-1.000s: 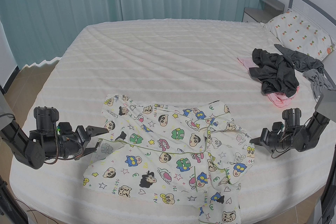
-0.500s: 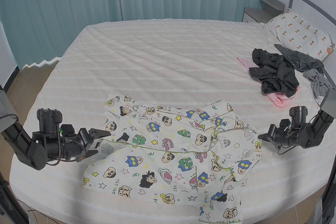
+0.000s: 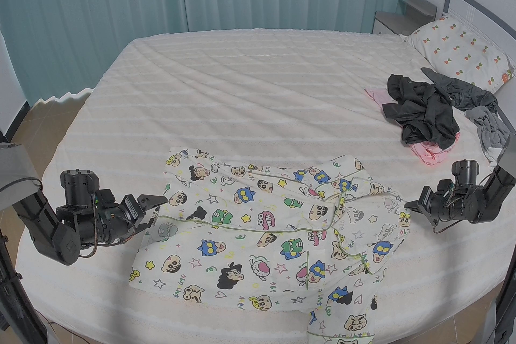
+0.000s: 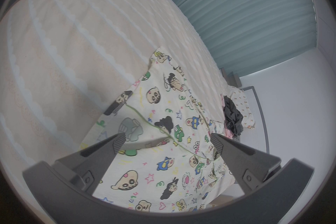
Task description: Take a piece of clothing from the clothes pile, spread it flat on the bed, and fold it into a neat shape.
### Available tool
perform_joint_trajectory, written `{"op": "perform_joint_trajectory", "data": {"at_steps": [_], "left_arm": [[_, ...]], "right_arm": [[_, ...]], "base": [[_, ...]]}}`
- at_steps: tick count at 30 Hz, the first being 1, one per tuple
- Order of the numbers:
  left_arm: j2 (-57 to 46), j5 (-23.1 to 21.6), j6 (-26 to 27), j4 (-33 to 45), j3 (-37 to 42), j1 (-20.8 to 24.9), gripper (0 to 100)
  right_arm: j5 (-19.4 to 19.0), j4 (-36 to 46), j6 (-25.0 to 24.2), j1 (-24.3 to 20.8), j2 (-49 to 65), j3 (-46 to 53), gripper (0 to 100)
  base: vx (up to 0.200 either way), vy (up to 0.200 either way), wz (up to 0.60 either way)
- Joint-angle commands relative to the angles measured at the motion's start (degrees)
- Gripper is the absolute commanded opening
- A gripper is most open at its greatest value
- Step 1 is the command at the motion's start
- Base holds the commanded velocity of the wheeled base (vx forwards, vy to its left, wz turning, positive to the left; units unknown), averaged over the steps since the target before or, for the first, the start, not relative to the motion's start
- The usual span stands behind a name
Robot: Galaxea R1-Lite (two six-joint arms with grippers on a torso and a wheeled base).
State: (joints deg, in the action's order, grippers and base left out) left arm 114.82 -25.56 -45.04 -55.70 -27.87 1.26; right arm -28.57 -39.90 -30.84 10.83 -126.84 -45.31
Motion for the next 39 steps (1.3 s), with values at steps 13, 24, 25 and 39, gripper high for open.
{"op": "perform_joint_trajectory", "data": {"at_steps": [13, 24, 25, 39], "left_arm": [[4.5, -0.2, -0.8, -0.5, 0.0, -0.1, 100], [3.7, -3.4, -5.6, -0.7, -0.6, -1.3, 100], [3.1, -5.4, -6.6, -0.7, -0.7, -2.0, 100], [3.0, -6.3, -7.3, -0.8, -0.6, -2.5, 100]], "right_arm": [[0.0, 3.9, 3.2, 1.7, -0.3, -1.4, 100], [-1.2, 3.0, 1.4, -0.6, 10.2, -0.2, 100], [-0.9, 2.8, -3.3, -5.9, 12.9, -0.7, 100], [6.0, 3.7, -18.1, -29.8, 6.9, -12.5, 100]], "base": [[0.000, 0.000, 0.00], [0.000, 0.000, 0.00], [0.000, 0.000, 0.00], [0.000, 0.000, 0.00]]}}
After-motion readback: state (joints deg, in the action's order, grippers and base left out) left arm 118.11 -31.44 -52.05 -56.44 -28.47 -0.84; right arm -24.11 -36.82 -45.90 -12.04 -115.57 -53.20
